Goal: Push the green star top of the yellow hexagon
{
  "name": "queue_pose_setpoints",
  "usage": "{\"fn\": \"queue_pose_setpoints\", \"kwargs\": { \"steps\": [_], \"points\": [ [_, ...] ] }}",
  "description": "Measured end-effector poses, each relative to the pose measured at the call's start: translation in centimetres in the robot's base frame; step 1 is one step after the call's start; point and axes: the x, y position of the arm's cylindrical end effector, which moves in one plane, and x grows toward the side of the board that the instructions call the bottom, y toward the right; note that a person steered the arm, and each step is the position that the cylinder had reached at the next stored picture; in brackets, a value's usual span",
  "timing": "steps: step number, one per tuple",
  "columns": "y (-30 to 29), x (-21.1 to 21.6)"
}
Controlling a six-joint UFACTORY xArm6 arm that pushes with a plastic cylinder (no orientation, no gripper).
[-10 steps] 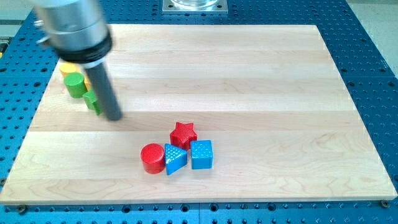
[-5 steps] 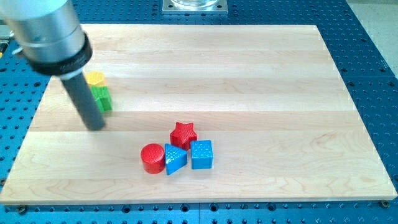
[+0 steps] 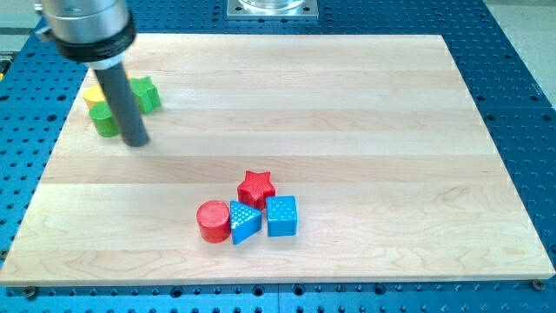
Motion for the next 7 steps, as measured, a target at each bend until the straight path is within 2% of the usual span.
{"fn": "queue_pose_setpoints", "kwargs": {
  "steps": [1,2,3,4,5,6,7],
  "points": [
    [1.6,-3.6],
    [5.6,-8.9],
    [6.1,-15.1],
    [6.8,-10.7],
    [4.1,-7.0],
    [-0.2,-8.8],
    [-0.2,-13.2]
  ]
}}
